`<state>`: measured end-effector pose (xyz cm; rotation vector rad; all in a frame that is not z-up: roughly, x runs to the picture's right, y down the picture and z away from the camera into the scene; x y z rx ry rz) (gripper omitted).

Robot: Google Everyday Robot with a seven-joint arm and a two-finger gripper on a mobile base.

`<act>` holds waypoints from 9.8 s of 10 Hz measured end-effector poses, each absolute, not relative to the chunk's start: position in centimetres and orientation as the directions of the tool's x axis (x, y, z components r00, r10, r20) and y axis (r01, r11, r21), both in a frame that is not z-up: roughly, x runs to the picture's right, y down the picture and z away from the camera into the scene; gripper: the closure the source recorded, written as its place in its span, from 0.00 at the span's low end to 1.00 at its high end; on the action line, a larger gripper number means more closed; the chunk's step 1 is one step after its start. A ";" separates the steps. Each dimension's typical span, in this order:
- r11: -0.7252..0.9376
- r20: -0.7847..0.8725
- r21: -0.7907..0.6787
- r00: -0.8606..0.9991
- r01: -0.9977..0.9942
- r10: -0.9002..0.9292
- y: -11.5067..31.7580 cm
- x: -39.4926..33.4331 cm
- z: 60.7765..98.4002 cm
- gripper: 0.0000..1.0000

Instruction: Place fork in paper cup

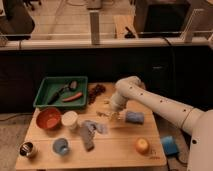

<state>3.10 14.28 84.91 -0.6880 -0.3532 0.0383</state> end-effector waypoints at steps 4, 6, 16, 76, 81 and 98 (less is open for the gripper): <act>0.773 0.299 -0.630 0.942 0.075 0.152 15.1 3.0 85.9 0.34; 0.774 0.296 -0.629 0.943 0.070 0.154 15.0 3.0 86.5 0.34; 0.787 0.267 -0.617 0.948 0.029 0.173 14.6 3.0 90.1 0.41; 0.652 0.721 -0.252 0.588 0.715 -0.367 14.1 -21.7 76.2 0.41; 0.683 0.702 -0.264 0.622 0.681 -0.348 12.2 -20.6 76.9 0.20; 0.618 0.699 -0.306 0.612 0.724 -0.370 11.7 -19.2 77.2 0.20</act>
